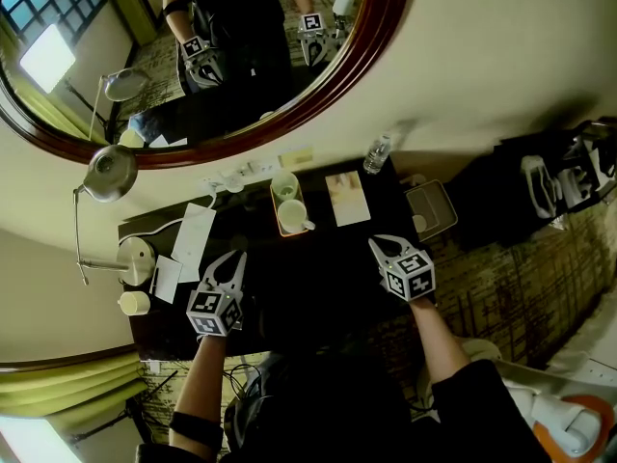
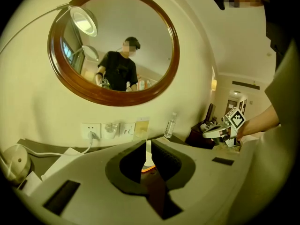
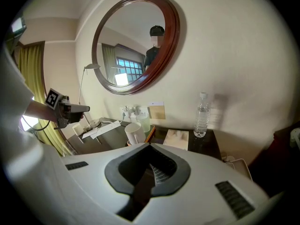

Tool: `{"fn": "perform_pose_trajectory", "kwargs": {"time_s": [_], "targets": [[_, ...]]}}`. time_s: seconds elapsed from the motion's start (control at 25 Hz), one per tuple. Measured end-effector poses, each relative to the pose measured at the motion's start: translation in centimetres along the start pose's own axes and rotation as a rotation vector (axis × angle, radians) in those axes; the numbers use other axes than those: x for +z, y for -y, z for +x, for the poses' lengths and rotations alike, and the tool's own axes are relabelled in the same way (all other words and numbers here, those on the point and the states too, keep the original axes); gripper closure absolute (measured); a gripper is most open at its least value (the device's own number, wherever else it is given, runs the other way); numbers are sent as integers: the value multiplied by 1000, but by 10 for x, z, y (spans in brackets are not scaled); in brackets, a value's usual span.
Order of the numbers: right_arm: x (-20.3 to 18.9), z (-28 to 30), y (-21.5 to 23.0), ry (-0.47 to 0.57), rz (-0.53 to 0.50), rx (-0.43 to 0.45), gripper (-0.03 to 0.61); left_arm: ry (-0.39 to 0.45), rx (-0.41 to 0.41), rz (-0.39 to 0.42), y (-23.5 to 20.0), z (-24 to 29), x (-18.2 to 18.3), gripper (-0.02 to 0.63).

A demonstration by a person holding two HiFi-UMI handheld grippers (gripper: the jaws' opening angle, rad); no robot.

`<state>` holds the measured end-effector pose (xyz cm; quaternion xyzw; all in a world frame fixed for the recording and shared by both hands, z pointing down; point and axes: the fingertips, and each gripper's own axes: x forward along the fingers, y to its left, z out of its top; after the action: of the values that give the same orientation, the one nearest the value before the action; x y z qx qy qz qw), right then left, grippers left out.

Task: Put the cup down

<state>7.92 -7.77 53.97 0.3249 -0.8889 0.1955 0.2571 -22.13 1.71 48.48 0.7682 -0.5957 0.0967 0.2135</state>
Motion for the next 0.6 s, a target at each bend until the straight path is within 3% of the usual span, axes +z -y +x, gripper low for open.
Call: {"fn": "perform_pose_trajectory", "kwargs": {"time_s": [0.2,0.48,0.6], "targets": [[6,-4,-5,-4,4,16,563,-28,-79,14,18,7,-2,453],[5,-9,2,-3,2,12,563,-55,-109,5,31,26,-3,332],[1,-15,3,-11,12,14,563,-88,-137,29,42,35,-4,238]]}}
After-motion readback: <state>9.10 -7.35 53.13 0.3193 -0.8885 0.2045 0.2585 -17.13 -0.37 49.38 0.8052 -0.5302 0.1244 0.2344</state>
